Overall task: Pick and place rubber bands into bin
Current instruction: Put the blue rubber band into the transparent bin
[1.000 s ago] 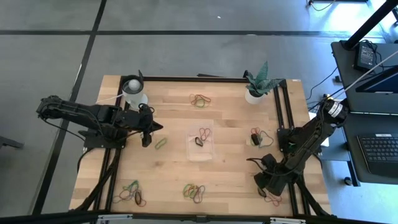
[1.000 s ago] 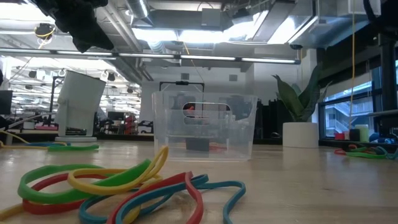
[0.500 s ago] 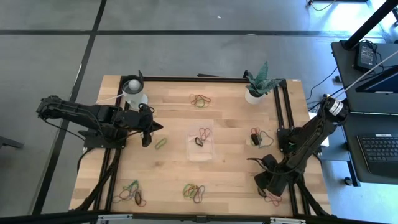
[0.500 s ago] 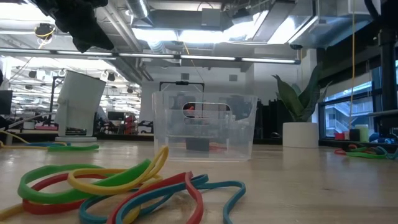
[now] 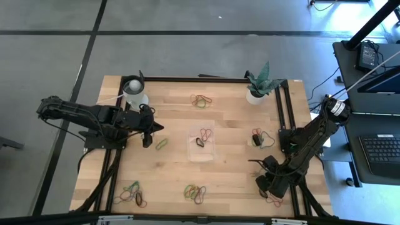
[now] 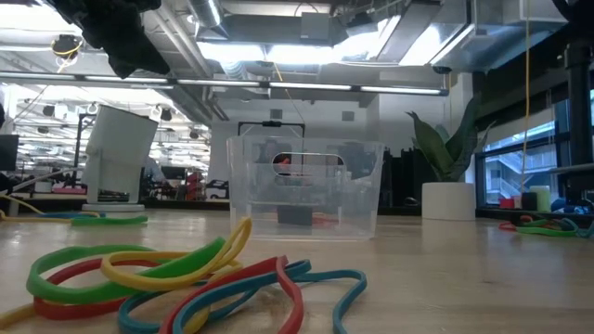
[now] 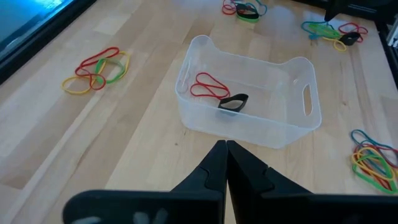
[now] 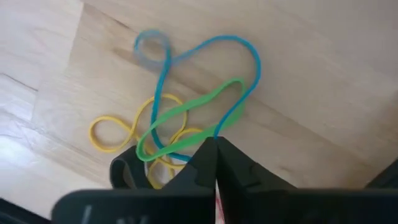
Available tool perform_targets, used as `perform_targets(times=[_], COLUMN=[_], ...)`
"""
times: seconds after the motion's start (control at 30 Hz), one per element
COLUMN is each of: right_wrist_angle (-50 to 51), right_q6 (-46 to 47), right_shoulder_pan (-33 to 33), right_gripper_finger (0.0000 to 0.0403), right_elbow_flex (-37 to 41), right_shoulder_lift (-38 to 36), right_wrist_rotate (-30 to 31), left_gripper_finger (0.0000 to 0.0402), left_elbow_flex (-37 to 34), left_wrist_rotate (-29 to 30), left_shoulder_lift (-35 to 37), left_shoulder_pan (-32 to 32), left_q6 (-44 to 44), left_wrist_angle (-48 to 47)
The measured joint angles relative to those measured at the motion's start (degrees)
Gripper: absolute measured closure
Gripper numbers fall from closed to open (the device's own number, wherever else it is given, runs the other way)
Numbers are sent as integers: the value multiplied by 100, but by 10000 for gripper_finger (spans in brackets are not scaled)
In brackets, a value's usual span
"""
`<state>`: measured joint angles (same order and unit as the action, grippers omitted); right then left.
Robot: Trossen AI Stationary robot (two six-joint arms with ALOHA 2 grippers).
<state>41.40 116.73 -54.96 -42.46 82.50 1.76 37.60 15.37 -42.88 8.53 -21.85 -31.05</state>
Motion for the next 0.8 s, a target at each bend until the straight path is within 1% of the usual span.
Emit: perform_targets(times=[0.2,0.3,0.63,0.8], right_wrist_angle=[-13,150,1868,2777], right_q6=[1,-6,-188,-195], right_shoulder_pan=[0,0,-4,-4], right_gripper_finger=[400,401,402,403], right_elbow_flex=[-5,-178,-1274,-2020], right_shoulder_lift=[0,0,-2,-4], right_wrist_rotate=[2,6,13,365], left_gripper_finger=[398,398,398,398], left_elbow_flex=[0,0,0,0], left_wrist_rotate=[1,-2,-1,1], left_shoulder_lift=[-1,1,-1,1], left_shoulder_pan=[0,0,-1,0], left_q6=[-147,-156,-144,-142], left_wrist_angle=[0,0,0,0])
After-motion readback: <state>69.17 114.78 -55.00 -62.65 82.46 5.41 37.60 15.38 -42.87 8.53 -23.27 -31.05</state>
